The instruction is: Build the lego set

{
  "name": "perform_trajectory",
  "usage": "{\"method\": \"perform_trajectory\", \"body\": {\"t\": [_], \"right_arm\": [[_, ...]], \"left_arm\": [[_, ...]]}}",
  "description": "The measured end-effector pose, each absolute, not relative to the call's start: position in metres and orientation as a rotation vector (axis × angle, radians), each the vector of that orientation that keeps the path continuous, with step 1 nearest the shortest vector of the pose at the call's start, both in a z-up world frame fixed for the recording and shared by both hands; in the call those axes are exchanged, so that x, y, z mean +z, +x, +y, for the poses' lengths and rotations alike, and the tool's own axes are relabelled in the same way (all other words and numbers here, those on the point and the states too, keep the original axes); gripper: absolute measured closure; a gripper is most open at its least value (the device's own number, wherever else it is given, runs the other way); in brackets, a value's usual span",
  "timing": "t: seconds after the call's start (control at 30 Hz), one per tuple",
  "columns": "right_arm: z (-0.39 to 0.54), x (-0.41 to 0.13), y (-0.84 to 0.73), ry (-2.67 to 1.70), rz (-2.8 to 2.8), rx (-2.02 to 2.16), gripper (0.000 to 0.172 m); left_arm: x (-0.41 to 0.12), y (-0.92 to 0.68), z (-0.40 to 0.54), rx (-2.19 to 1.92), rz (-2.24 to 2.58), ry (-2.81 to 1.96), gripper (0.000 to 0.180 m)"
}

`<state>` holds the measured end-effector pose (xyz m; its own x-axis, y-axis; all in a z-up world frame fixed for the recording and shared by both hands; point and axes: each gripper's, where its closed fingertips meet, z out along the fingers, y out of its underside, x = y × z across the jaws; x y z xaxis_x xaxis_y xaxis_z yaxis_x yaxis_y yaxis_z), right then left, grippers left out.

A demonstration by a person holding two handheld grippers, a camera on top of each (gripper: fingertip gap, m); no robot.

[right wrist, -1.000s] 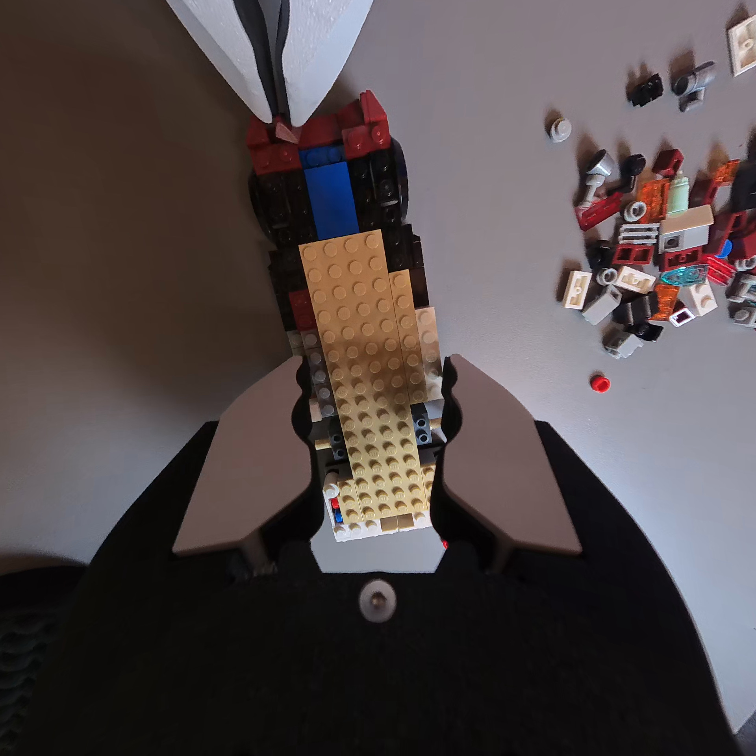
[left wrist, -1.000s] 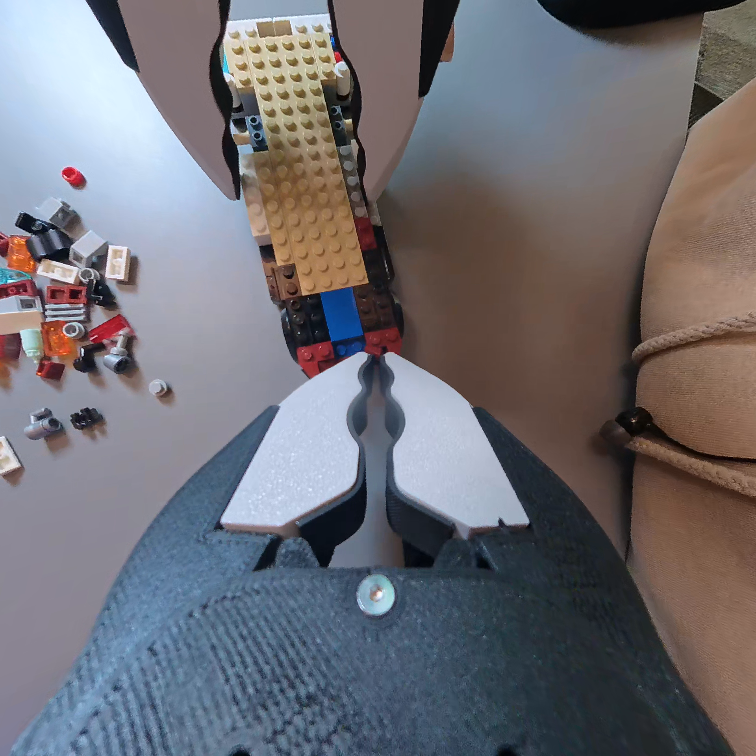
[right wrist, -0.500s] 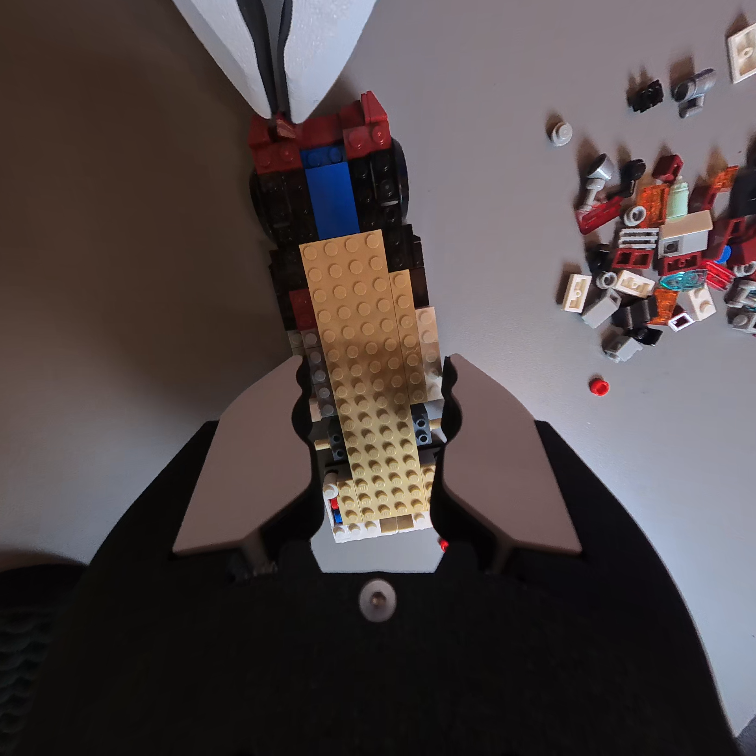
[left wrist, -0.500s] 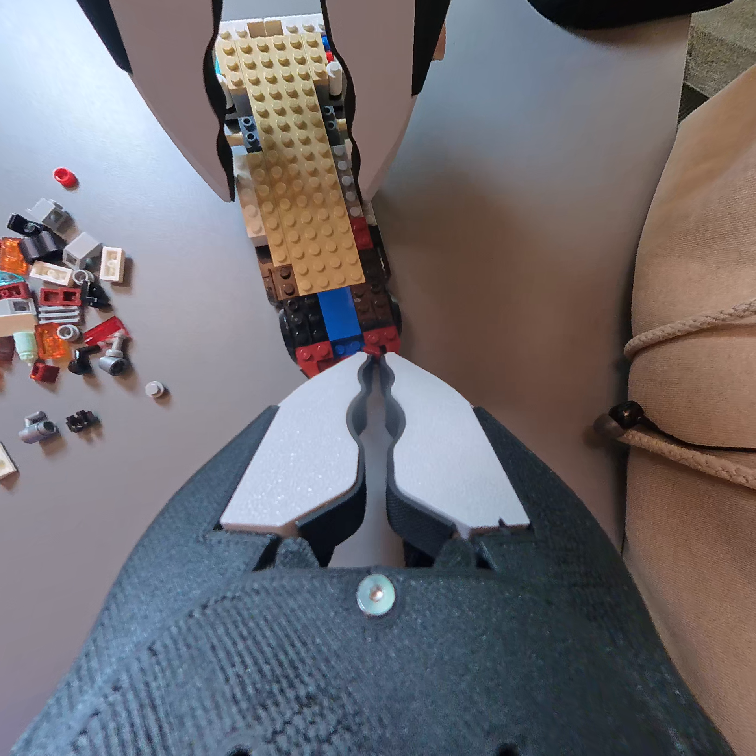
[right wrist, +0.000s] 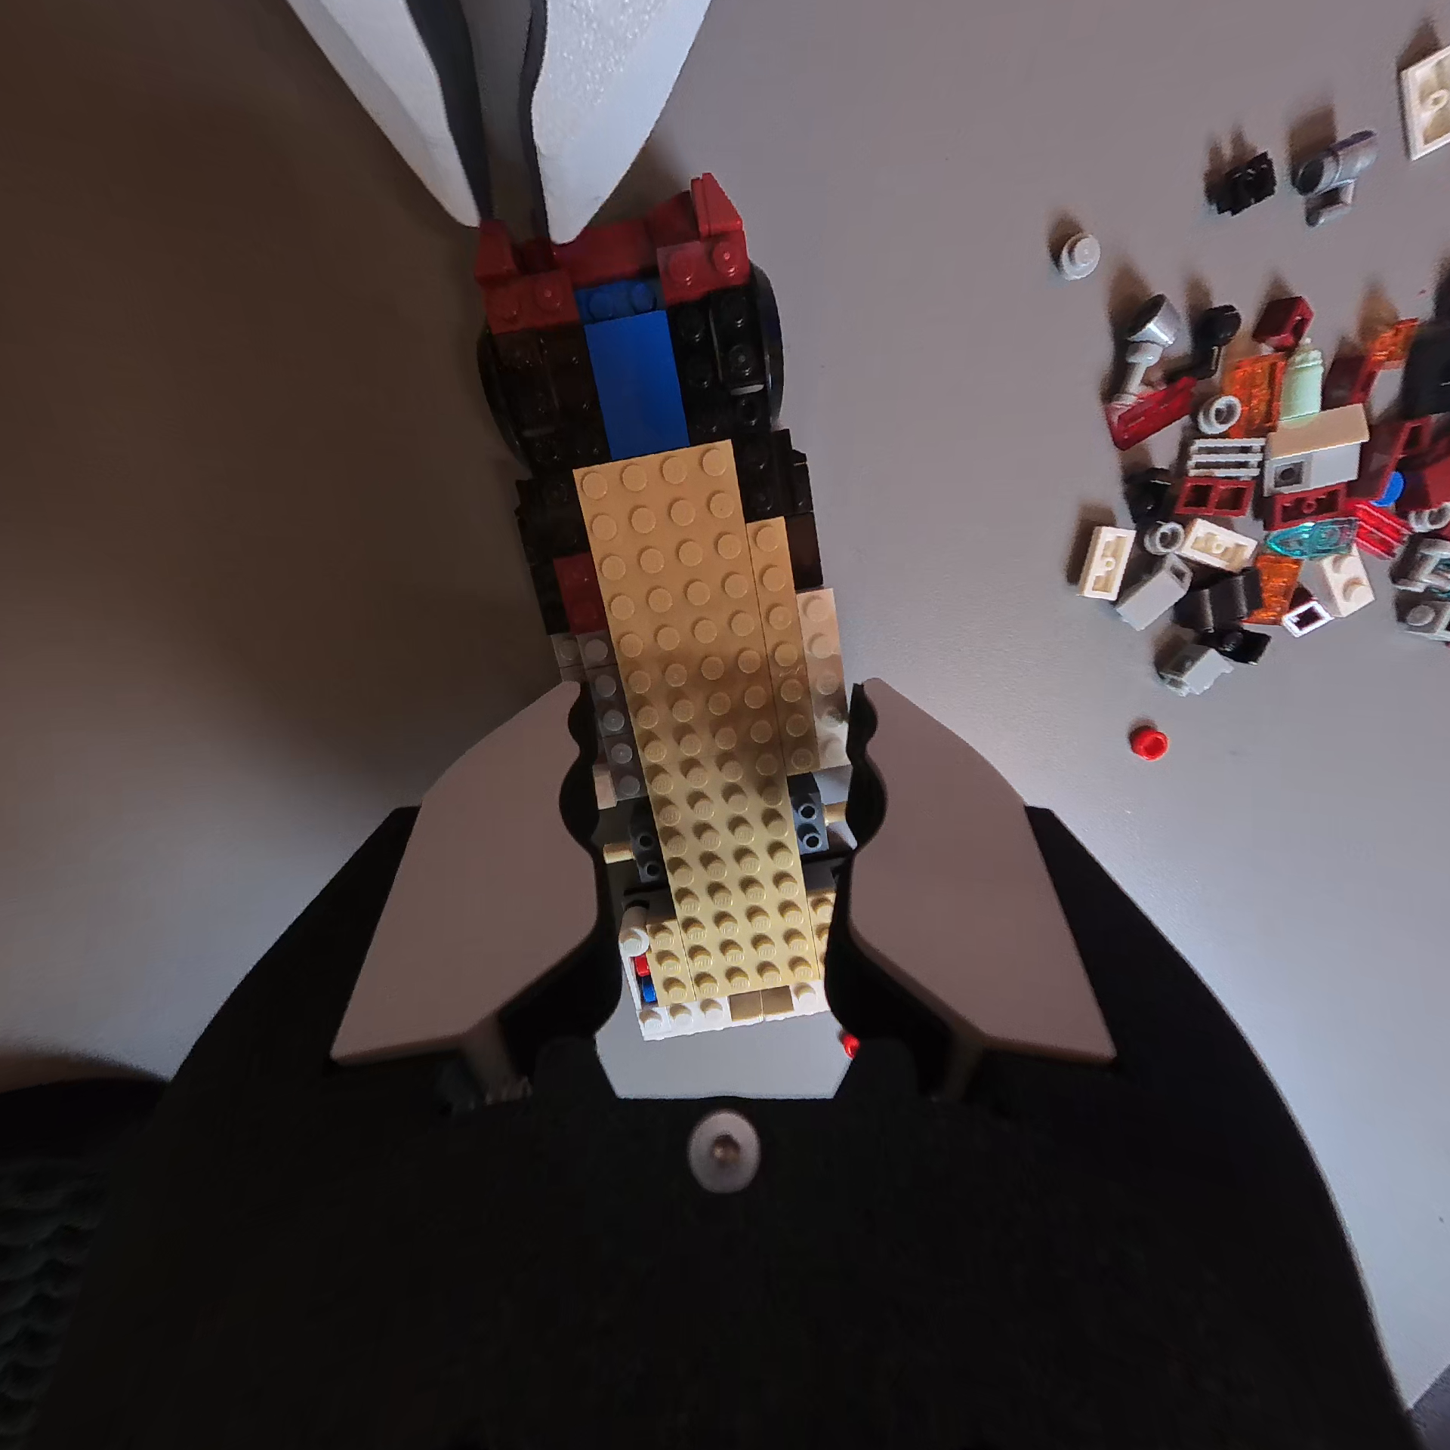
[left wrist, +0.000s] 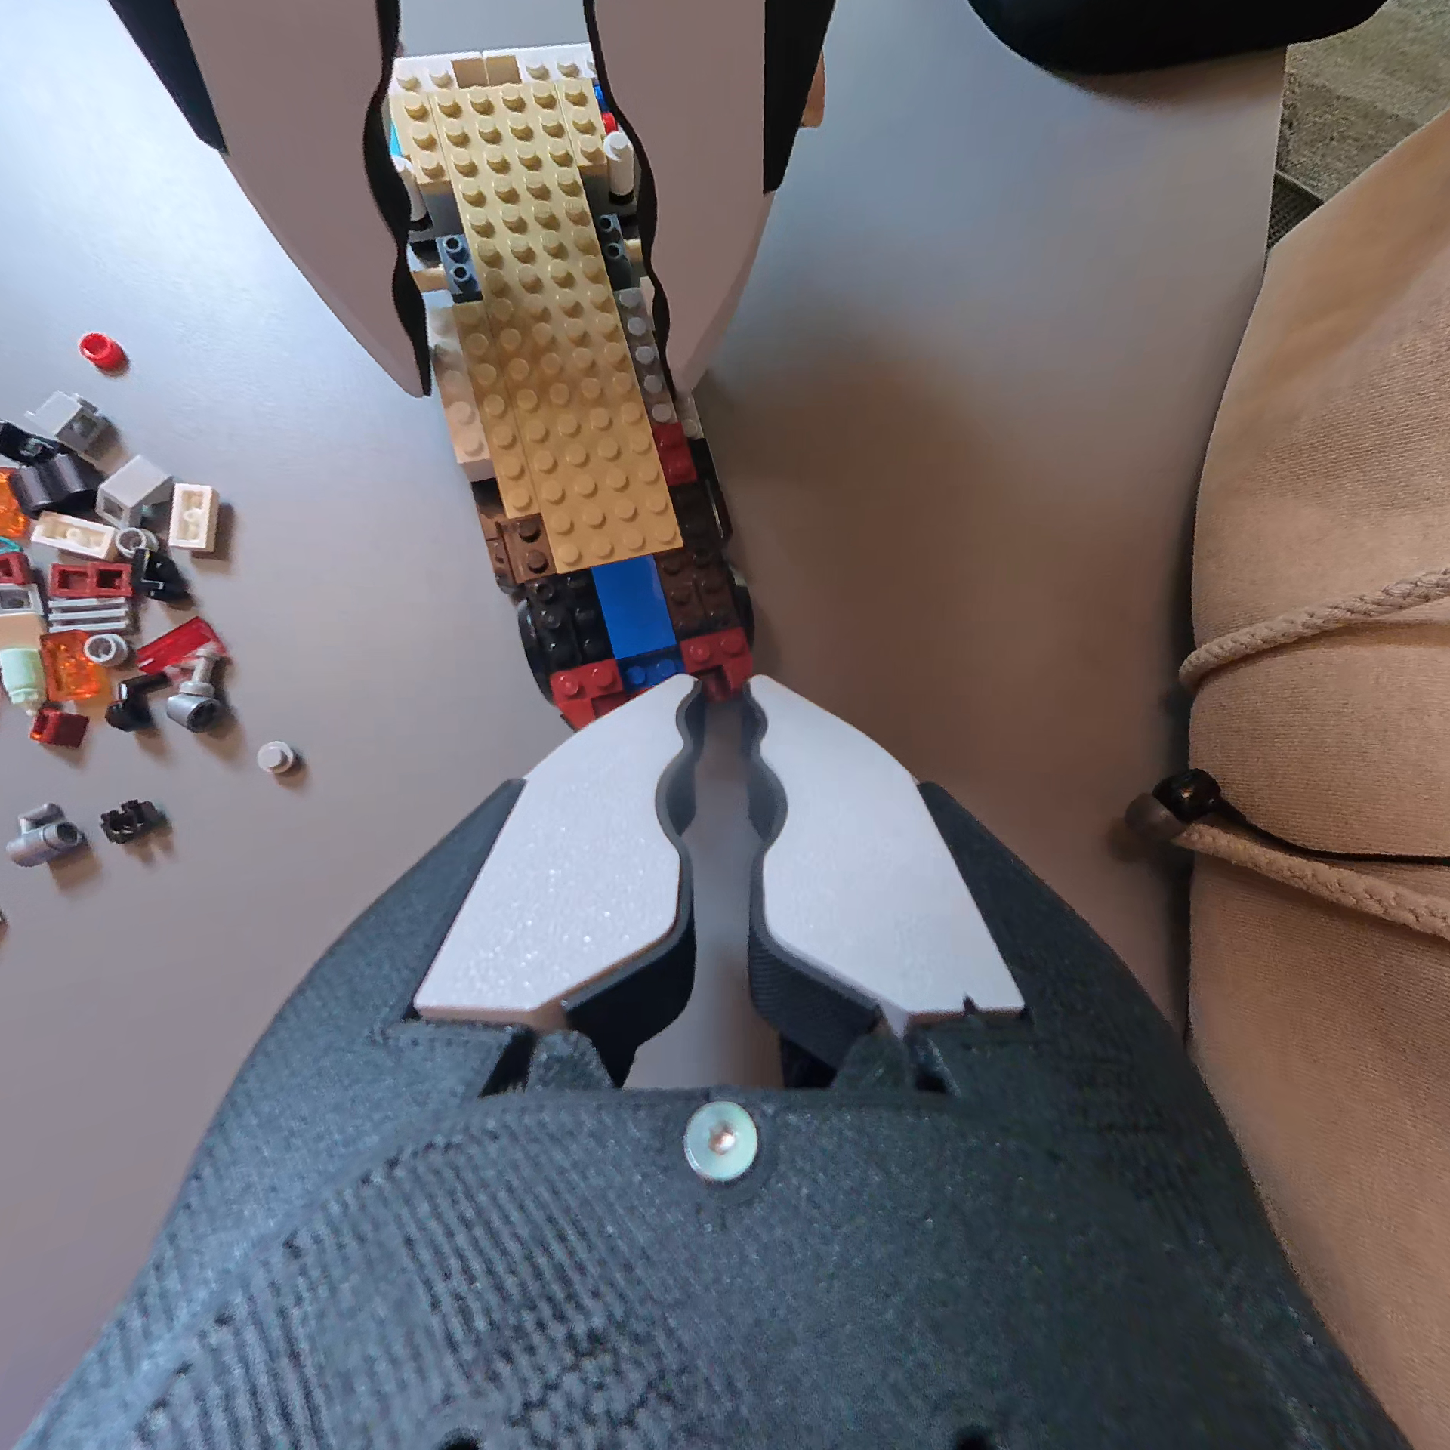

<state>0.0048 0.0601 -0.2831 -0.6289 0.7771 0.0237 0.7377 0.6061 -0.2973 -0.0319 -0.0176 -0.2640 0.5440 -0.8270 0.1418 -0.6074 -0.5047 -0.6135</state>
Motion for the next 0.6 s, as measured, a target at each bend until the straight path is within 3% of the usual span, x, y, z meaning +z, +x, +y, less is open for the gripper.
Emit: {"method": "perform_trajectory", "body": {"t": [0.6], "right_arm": [[0.061, -0.283, 0.006, -1.279, -2.679, 0.389, 0.11]], "left_arm": [[-0.271, -0.033, -0.023, -0.58, 1.121, -2.206, 0.164]]}}
